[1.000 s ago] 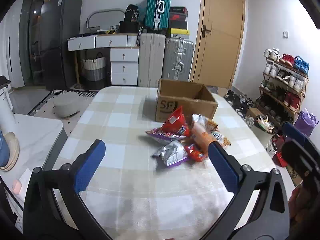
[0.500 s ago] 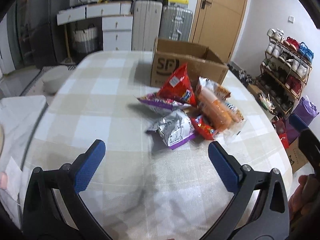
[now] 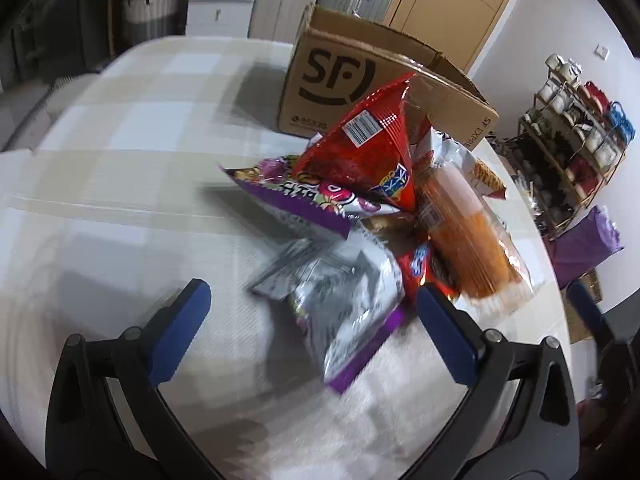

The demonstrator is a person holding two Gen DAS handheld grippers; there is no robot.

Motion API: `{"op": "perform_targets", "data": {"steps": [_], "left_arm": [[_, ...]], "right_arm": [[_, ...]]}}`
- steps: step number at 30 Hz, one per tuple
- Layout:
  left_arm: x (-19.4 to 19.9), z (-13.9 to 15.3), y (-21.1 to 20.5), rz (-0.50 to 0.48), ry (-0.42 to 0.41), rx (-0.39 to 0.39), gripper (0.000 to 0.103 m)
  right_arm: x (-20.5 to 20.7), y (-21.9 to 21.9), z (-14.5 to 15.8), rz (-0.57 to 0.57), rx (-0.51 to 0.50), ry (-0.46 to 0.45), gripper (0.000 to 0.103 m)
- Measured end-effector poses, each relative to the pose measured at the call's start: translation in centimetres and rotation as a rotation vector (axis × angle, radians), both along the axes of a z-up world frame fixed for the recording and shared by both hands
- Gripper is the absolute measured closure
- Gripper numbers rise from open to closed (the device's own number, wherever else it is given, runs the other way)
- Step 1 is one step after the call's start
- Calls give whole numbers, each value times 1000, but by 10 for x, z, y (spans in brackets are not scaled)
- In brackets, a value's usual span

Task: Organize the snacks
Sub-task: 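Grasp the silver-purple bag with left tool while right tool grasps the bread roll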

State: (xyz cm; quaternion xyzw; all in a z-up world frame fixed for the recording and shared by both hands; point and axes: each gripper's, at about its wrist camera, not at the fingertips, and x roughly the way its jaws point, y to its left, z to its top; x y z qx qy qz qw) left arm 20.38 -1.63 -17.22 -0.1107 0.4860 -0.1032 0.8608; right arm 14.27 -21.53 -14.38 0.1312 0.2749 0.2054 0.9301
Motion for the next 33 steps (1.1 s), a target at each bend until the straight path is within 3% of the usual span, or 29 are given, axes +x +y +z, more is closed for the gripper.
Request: {"op": "perform_targets", "data": {"steps": [3,4,9,11,24,33], "left_arm": [[18,-14,0,-6,34,-36,11],[21,-14,1,-2,15,-50,24],[27,-19,4,-38,9,-76,38],[29,-20,10,-44,9,-119,62],[21,-7,27,-53,-41,-125,63],[-28,5,59,-25,-96,-140,63]], "right_arm": [[5,-1,-4,2,-1,11,1],[7,-2,-6,0,1,15,1],[12,-3,-12,-2,14,41,1],[13,-3,-12,-2,17,46,1],[1,9,-2,-5,-17,37,1],[33,31,3,65,-62,92,1]]}}
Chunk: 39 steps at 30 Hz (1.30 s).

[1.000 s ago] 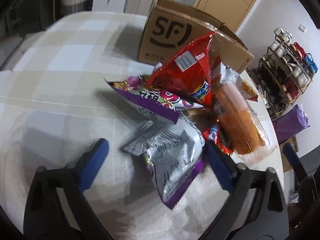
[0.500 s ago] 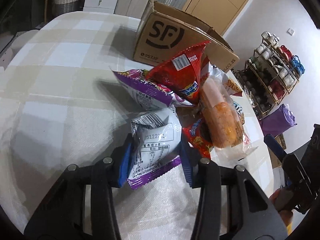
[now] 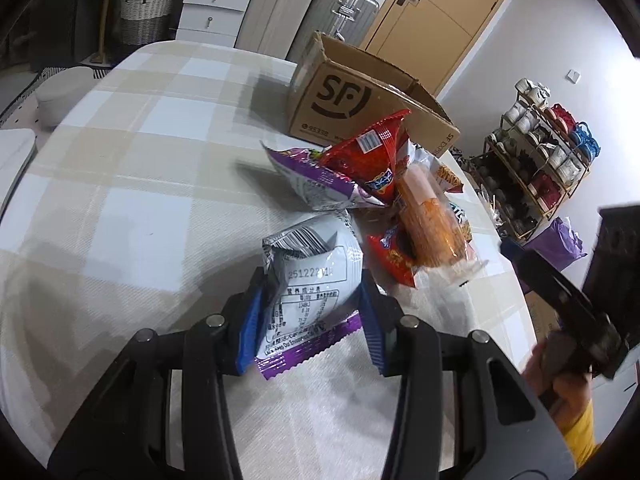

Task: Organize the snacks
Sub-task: 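Grasp the silver-purple bag with left tool while right tool grasps the bread roll, then lift both held snacks and carry them over the cardboard box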

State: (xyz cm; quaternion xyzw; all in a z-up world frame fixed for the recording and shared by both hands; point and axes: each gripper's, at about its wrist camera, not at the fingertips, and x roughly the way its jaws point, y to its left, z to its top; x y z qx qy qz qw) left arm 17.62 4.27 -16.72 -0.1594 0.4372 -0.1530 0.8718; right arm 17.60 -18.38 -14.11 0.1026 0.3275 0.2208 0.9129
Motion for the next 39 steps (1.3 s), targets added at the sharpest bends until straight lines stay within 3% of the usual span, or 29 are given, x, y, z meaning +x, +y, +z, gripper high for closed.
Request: {"op": "perform_targets", "data": {"steps": [5,8,10,14,19,28,39], "left_arm": [[-23,5,17,14,-13,-7,63],[-29,7,26,25,-20,-6,63],[-30,6,31,30,-20,-12,63],[-34,7,37,40,-21,-12,63],[-39,11,37,42,-27,-11,63],[-55,33,22,20,-71,2,63],[-88,70,-9,-29,-167,72,63]], "right_arm": [[27,21,-7,26,-53,36,4],[43,32,-15,35,-95,58,20],[56,38,-24,28,-134,98,25],[64,43,-35,35,-162,143,58],[58,37,-34,40,-145,133,71],[22,15,-15,50,-36,99,73],[-46,-2,34,81,65,-15,73]]}}
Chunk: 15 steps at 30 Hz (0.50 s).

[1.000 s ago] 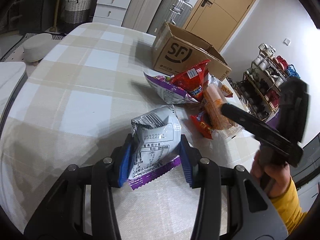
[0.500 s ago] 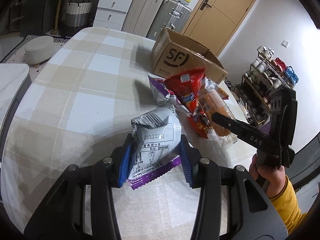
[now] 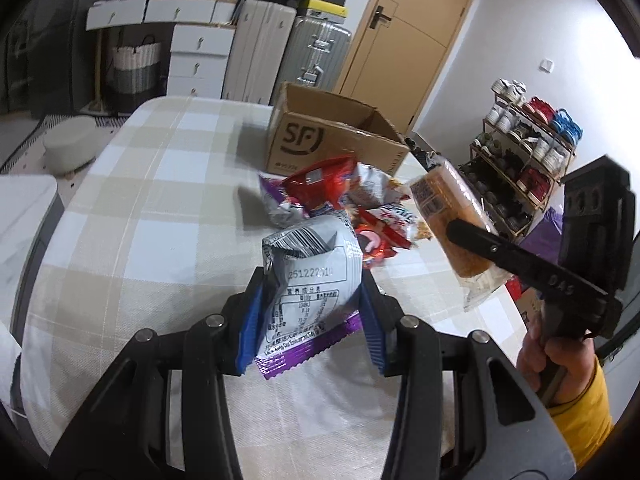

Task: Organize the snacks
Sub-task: 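Lift both held snacks and carry them over the cardboard box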

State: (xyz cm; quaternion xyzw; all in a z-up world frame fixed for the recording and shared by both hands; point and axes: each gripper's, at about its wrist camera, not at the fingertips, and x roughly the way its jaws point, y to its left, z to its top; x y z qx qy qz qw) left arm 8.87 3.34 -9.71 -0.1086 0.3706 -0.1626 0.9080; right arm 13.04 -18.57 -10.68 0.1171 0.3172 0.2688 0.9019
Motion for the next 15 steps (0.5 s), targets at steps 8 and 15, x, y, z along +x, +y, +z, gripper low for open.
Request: {"op": "perform_targets", "data": {"steps": [8,15], "left_arm": [[-28,24,-13,-14,-59,41,63],[-46,43,-17,-15,-94,51,63]], "right_arm": [[-34,1,21,25,34,-35,74],[-50,-4,34,20,58,-60,73]]}}
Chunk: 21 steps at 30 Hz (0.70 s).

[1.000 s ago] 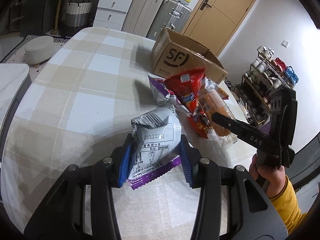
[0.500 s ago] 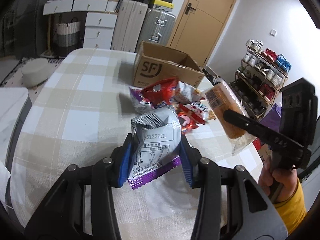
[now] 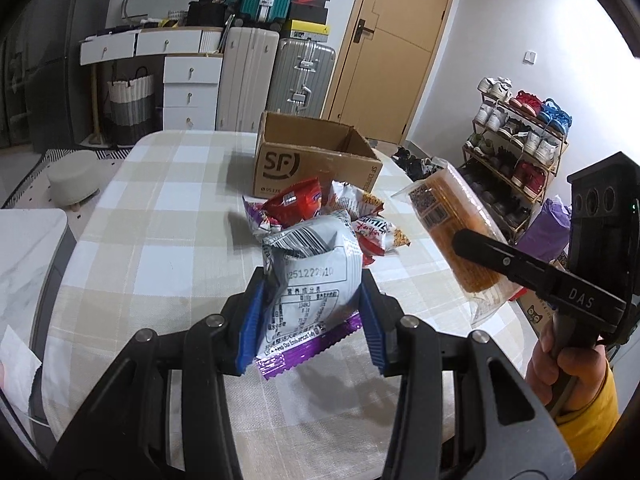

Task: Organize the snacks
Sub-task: 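Lift both held snacks and carry them over the cardboard box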

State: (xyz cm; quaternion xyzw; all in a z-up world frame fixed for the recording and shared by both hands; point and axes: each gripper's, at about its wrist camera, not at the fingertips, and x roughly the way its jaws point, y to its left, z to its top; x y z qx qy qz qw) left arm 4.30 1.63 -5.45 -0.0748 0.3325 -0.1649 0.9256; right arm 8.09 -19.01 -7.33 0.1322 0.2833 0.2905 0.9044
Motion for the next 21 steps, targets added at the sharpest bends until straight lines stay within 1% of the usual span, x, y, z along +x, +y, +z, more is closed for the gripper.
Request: {"op": "perform_targets", "data": {"steps": [7,12,17,21], "left_arm": [[-9,18,-1,-9,-31,0,63],[-8,31,0,-21,-49,-9,63],[-2,40,-2,-32,-58,-19,62],[15,47,-4,-35,-57,-24,62]], "right_arm": [[-7,-3,22,-7,8,-40,73],[-2,-4,27,-27,24,-29,73],[5,-4,29,-33,37,-24,73],[16,-4,40,-28,21,-44,73]]}}
